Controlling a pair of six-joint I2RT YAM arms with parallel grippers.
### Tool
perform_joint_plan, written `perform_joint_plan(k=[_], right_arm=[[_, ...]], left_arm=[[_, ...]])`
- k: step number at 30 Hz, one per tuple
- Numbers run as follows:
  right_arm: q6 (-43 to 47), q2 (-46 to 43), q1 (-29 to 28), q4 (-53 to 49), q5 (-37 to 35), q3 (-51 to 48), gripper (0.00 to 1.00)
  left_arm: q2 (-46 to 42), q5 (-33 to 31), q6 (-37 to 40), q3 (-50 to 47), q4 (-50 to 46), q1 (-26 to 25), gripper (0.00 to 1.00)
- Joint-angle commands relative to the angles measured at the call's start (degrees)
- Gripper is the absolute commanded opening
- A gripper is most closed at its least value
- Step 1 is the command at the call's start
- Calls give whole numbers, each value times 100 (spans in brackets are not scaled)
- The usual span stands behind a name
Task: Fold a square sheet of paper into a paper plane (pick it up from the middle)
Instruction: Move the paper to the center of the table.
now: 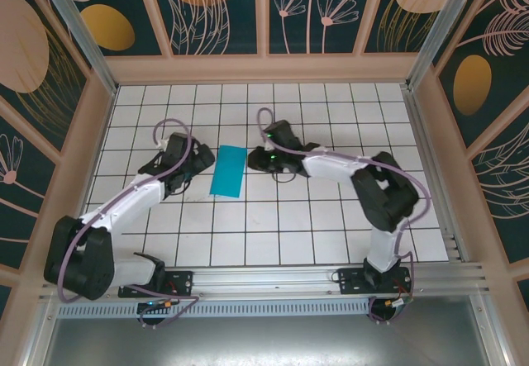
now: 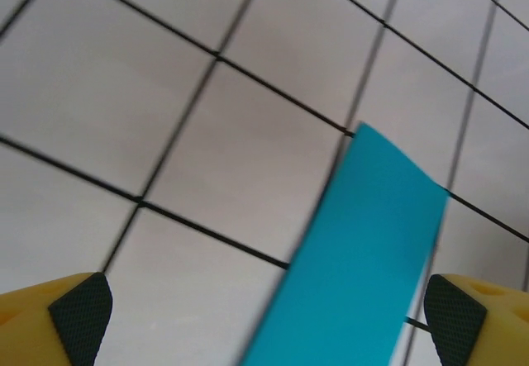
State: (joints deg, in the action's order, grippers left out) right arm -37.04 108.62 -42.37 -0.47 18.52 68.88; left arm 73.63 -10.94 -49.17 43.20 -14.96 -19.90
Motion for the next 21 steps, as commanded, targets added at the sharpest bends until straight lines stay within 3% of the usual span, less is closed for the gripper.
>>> perform_joint_plan(k=[1, 11, 21], right_arm=[[-215, 626, -346, 71, 162, 744, 19], [-247, 2055, -772, -492, 649, 2208, 16], [911, 2221, -686, -1518, 535, 2048, 15]], left_arm=[[-319, 45, -227, -290, 178, 217, 99], [-700, 204, -289, -681, 124, 549, 98], [-617, 527, -234, -717, 370, 571, 98]])
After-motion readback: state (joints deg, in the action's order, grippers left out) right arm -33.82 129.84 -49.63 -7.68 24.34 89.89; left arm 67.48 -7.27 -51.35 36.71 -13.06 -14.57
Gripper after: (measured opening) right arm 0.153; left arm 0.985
